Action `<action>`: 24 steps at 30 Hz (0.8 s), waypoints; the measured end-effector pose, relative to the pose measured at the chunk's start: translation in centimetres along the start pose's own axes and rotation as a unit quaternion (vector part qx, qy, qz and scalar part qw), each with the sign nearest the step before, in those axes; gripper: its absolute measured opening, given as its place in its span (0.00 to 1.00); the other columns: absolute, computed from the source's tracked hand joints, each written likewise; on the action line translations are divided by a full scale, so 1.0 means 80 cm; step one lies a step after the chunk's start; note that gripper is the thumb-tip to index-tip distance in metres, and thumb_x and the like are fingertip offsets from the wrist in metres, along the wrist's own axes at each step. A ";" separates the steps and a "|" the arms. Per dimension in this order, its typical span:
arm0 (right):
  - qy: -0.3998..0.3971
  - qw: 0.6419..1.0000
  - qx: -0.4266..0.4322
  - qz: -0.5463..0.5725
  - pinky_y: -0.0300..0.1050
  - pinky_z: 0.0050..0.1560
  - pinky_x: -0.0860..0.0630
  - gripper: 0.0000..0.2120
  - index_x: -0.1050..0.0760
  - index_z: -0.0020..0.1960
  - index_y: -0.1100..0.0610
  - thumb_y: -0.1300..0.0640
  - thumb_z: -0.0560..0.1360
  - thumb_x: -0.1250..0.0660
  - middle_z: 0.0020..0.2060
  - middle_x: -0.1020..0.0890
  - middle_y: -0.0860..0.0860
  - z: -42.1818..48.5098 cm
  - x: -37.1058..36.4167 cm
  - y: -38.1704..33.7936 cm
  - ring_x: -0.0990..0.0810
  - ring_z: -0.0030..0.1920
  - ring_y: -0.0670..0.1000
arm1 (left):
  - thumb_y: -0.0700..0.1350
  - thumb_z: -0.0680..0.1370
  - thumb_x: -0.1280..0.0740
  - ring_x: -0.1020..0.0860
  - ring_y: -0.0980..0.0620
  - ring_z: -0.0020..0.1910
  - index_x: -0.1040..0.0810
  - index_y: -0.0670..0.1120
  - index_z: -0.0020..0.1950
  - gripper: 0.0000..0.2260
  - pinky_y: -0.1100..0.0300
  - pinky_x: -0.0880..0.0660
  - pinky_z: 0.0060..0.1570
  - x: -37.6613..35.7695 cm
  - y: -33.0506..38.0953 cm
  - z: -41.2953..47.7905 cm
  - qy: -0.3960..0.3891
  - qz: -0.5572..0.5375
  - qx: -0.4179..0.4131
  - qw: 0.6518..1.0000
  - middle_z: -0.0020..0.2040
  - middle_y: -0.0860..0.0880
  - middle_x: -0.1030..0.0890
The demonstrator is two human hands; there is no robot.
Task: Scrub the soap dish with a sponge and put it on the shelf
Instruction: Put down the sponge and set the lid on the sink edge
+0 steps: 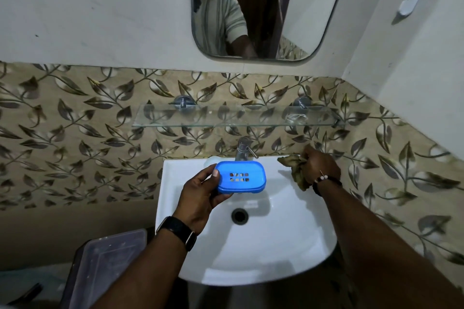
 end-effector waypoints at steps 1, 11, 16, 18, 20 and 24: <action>0.007 1.000 0.013 -0.022 0.47 0.41 0.31 0.08 0.26 0.49 0.48 0.56 0.71 0.37 0.48 0.17 0.57 0.006 -0.001 -0.001 0.20 0.48 0.61 | 0.47 0.76 0.30 0.14 0.46 0.50 0.19 0.43 0.64 0.18 0.55 0.17 0.44 -0.002 -0.002 0.002 0.001 -0.004 0.001 1.000 0.55 0.42 0.14; 0.065 0.996 -0.028 0.047 0.56 0.55 0.22 0.10 0.23 0.56 0.58 0.59 0.76 0.34 0.55 0.19 0.63 0.080 -0.025 0.030 0.20 0.56 0.65 | 0.48 0.75 0.29 0.15 0.46 0.53 0.17 0.44 0.61 0.17 0.55 0.18 0.45 -0.018 -0.010 0.021 0.022 -0.021 0.000 1.000 0.58 0.41 0.15; -0.054 0.996 0.056 -0.050 0.59 0.64 0.27 0.17 0.25 0.67 0.60 0.60 0.79 0.38 0.63 0.23 0.64 0.085 -0.107 0.026 0.24 0.64 0.65 | 0.48 0.75 0.30 0.15 0.45 0.54 0.18 0.43 0.63 0.18 0.55 0.18 0.46 -0.010 -0.017 0.030 0.042 -0.018 -0.001 0.999 0.58 0.41 0.15; -0.133 0.982 0.052 -0.124 0.59 0.70 0.32 0.18 0.28 0.70 0.53 0.52 0.81 0.40 0.69 0.27 0.59 0.075 -0.151 0.041 0.30 0.70 0.63 | 0.48 0.75 0.30 0.15 0.45 0.54 0.18 0.43 0.63 0.18 0.54 0.18 0.46 -0.007 -0.022 0.032 0.049 -0.015 0.003 0.999 0.59 0.41 0.16; -0.183 0.971 0.054 -0.146 0.60 0.77 0.45 0.21 0.36 0.76 0.48 0.49 0.83 0.45 0.77 0.36 0.56 0.065 -0.186 0.052 0.41 0.77 0.61 | 0.48 0.75 0.30 0.16 0.44 0.55 0.18 0.43 0.63 0.18 0.53 0.18 0.47 -0.004 -0.029 0.036 0.056 -0.011 0.006 0.998 0.59 0.40 0.16; -0.181 0.949 0.104 -0.236 0.62 0.77 0.50 0.23 0.37 0.76 0.43 0.52 0.81 0.45 0.78 0.40 0.53 0.065 -0.204 0.045 0.46 0.77 0.62 | 0.48 0.77 0.31 0.16 0.43 0.56 0.18 0.44 0.63 0.16 0.53 0.18 0.48 -0.005 -0.034 0.042 0.058 0.001 0.008 0.998 0.59 0.40 0.16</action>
Point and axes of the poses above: each hand's wrist, its own z-axis towards the middle knuckle, its own x-axis out of the back of the hand, y = z × x, the point moved 9 cm from there along z, towards the middle knuckle
